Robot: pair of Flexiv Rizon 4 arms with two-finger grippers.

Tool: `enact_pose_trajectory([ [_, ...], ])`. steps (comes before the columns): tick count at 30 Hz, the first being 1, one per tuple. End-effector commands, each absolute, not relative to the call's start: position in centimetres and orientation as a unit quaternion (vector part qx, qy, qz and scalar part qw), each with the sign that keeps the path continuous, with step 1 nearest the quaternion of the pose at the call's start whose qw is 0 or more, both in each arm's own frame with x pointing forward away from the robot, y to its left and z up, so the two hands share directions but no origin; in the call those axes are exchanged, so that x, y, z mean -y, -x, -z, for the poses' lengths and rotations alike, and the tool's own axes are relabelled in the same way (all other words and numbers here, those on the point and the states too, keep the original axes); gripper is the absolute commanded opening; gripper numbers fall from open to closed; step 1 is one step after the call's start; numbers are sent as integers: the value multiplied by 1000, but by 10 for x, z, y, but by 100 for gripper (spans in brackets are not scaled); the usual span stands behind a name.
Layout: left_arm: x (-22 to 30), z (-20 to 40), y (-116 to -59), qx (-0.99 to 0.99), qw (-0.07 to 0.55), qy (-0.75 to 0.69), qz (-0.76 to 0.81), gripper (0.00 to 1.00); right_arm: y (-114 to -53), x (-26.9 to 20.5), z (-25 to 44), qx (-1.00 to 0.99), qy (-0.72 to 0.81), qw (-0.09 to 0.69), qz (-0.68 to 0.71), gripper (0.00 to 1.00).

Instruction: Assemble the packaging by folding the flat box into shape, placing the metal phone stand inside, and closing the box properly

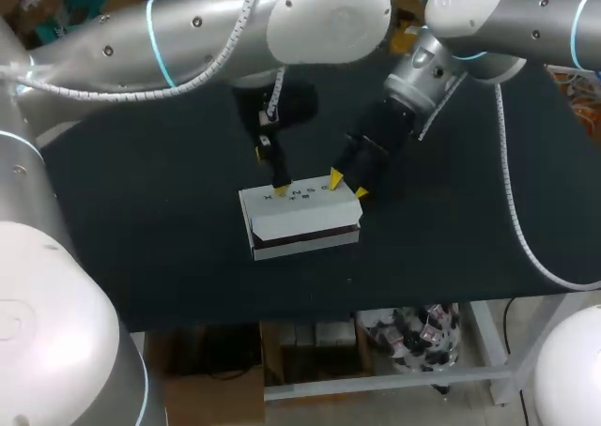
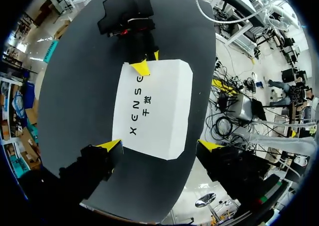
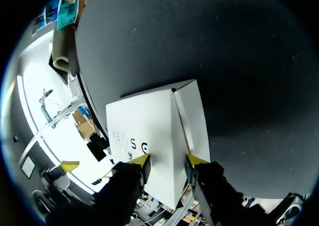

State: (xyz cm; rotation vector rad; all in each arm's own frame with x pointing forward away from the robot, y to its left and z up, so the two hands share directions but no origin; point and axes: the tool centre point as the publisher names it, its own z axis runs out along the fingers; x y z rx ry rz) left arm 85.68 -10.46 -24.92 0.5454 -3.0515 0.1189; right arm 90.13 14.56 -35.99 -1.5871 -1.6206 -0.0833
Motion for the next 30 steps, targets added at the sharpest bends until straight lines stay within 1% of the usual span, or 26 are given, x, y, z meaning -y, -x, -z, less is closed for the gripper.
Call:
enact_pose_trajectory([
  [1,100,259,-844,984,-36,-166,-49,100,-902,-147,360,647,633,423,32,47],
  [16,108,270,-831,985,-84,-146,-46,100,-902,-147,360,647,633,423,32,47],
  [19,108,275,-832,983,-82,-155,-47,100,-902,-147,360,647,633,423,32,47],
  [20,106,276,-836,982,-66,-169,-45,100,-902,-147,360,647,633,423,32,46],
  [21,103,275,-838,981,-65,-177,-35,100,-902,-147,360,647,633,423,32,46],
  [30,103,275,-838,981,-65,-177,-35,100,-902,-147,360,647,633,423,32,46],
])
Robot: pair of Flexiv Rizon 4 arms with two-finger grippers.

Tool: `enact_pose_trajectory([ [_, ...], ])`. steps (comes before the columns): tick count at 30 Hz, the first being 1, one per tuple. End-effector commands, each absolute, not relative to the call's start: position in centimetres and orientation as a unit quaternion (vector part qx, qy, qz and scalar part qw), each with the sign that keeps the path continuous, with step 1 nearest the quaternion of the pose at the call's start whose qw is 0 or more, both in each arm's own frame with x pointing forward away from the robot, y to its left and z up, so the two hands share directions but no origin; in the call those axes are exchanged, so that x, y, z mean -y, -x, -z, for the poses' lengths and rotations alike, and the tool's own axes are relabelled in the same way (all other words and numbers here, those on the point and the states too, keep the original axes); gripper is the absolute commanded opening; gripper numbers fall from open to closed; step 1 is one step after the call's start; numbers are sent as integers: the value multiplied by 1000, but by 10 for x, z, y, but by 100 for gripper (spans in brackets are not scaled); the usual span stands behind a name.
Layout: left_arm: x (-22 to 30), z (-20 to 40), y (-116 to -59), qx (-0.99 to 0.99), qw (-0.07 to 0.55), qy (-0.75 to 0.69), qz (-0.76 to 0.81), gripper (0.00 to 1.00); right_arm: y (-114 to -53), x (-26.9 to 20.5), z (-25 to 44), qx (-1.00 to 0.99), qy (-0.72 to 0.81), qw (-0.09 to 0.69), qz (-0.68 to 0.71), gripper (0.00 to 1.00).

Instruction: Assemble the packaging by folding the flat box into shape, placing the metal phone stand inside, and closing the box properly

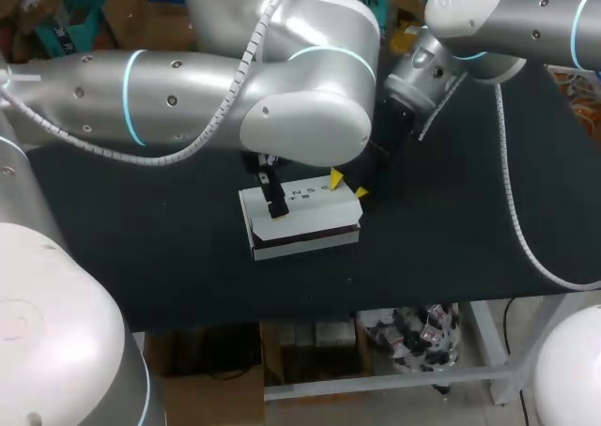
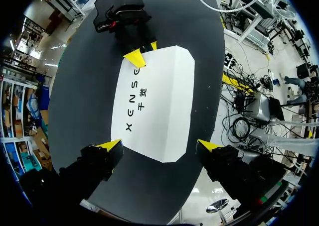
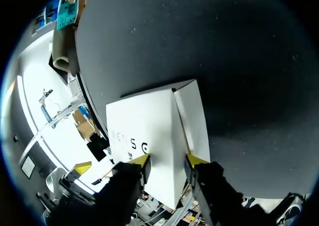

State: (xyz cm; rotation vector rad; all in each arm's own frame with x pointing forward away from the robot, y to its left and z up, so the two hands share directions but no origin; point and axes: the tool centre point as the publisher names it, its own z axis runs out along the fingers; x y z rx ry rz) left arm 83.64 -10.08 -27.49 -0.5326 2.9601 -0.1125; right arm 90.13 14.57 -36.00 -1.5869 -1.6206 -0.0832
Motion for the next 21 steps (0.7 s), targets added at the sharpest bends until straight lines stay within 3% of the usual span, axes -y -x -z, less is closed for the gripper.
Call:
enact_pose_trajectory([
  [1,103,275,-838,-981,65,177,35,100,-902,-147,360,647,633,423,32,46],
  [18,110,304,-829,-982,96,152,62,100,-902,-147,360,647,633,423,32,46],
  [21,112,309,-829,-982,96,152,59,95,-902,-147,360,647,633,423,32,45],
])
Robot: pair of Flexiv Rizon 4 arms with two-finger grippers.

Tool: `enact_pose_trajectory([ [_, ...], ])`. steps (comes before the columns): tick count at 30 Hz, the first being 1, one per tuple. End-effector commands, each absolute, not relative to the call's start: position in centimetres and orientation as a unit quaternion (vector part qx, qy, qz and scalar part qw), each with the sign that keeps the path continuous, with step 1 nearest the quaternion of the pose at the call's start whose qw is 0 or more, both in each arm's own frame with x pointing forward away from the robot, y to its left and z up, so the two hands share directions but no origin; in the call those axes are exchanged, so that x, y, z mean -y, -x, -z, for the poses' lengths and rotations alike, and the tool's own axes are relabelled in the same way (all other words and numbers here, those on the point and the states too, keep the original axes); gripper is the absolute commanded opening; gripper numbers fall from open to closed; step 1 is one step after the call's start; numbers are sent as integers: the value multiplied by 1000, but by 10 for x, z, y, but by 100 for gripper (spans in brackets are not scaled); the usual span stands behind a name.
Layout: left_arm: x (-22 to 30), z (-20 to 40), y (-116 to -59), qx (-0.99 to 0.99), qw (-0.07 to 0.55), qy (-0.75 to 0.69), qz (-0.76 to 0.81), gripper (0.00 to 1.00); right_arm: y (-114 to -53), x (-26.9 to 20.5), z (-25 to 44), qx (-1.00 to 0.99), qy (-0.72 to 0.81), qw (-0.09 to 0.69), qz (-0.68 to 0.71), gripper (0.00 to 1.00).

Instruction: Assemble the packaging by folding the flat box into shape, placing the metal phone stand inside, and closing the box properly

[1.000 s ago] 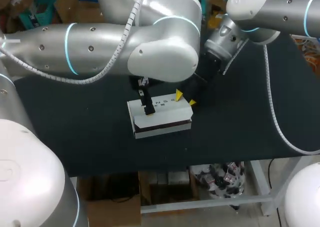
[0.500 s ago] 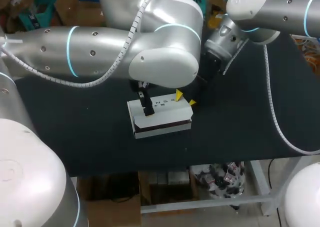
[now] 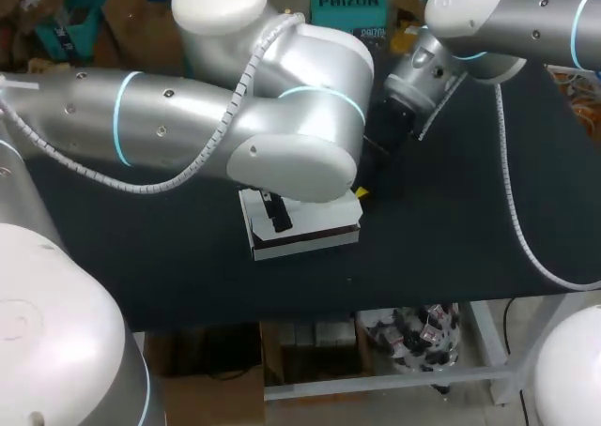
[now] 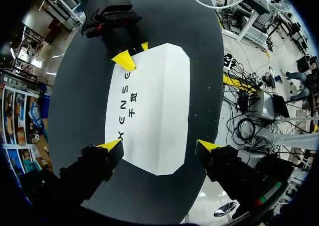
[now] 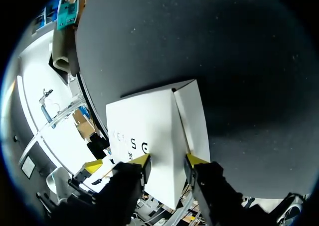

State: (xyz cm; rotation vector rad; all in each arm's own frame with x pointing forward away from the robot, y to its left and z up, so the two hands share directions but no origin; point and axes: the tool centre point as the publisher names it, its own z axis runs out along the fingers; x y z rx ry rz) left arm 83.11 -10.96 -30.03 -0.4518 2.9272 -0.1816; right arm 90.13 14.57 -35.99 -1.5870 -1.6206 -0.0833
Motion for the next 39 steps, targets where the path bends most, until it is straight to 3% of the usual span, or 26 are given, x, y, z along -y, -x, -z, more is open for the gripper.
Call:
enact_pose_trajectory([
  [1,113,311,-829,-982,98,153,57,95,-902,-147,360,647,633,423,32,46],
  [39,109,328,-855,-977,132,166,18,81,-902,-147,360,647,633,423,32,45],
])
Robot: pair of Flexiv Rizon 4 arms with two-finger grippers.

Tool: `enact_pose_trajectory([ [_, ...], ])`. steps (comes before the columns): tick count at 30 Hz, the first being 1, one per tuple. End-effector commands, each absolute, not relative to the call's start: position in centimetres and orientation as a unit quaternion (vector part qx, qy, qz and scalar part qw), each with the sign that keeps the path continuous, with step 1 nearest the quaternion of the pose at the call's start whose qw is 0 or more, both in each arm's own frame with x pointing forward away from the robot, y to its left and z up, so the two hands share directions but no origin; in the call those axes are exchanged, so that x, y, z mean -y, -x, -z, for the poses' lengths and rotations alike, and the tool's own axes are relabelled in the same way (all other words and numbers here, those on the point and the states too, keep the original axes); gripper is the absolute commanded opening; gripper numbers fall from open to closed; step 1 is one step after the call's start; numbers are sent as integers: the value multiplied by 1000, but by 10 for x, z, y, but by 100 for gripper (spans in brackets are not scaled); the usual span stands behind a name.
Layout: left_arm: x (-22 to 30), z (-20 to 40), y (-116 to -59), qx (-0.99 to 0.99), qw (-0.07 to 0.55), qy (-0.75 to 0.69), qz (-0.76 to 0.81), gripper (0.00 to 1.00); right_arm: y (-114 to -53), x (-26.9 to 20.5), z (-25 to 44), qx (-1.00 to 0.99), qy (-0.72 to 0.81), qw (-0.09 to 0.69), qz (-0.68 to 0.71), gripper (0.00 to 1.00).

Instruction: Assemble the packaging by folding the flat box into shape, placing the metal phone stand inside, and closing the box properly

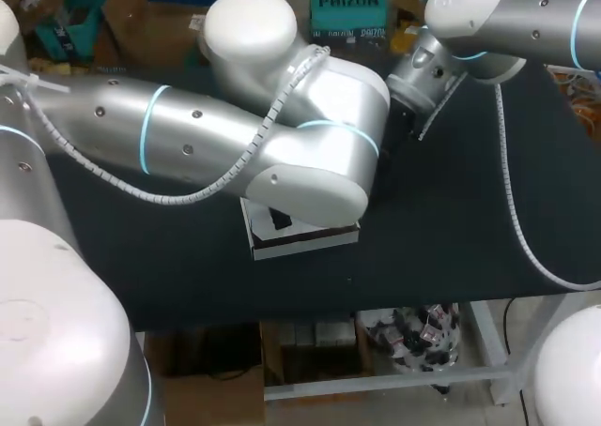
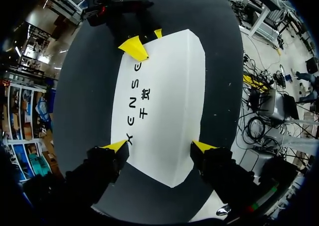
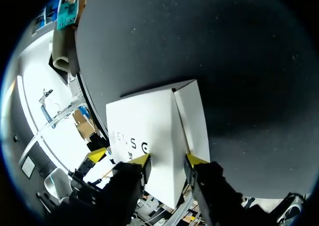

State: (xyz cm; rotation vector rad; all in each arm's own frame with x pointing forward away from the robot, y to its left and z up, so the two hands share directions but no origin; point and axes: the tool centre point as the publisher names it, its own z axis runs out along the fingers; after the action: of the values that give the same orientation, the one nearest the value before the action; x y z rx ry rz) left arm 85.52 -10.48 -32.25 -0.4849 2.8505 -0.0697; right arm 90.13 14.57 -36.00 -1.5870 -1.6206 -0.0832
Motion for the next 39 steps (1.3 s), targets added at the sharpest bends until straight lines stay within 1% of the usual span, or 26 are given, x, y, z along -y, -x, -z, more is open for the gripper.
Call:
enact_pose_trajectory([
  [1,110,329,-855,-977,133,166,18,82,-902,-147,360,647,633,423,32,45],
  [18,112,336,-855,-978,134,159,22,81,-902,-147,360,647,633,423,32,45],
  [30,115,339,-859,-975,158,155,11,81,-902,-147,360,647,633,423,32,45],
  [34,116,340,-861,-974,165,158,5,78,-902,-147,360,647,633,423,32,45],
  [35,117,340,-862,-973,167,158,3,76,-902,-147,360,647,633,423,32,45],
  [37,118,340,-863,-972,171,161,0,72,-902,-147,360,647,633,423,32,45],
  [39,119,341,-864,-971,174,162,-4,64,-902,-147,360,647,633,423,32,45],
])
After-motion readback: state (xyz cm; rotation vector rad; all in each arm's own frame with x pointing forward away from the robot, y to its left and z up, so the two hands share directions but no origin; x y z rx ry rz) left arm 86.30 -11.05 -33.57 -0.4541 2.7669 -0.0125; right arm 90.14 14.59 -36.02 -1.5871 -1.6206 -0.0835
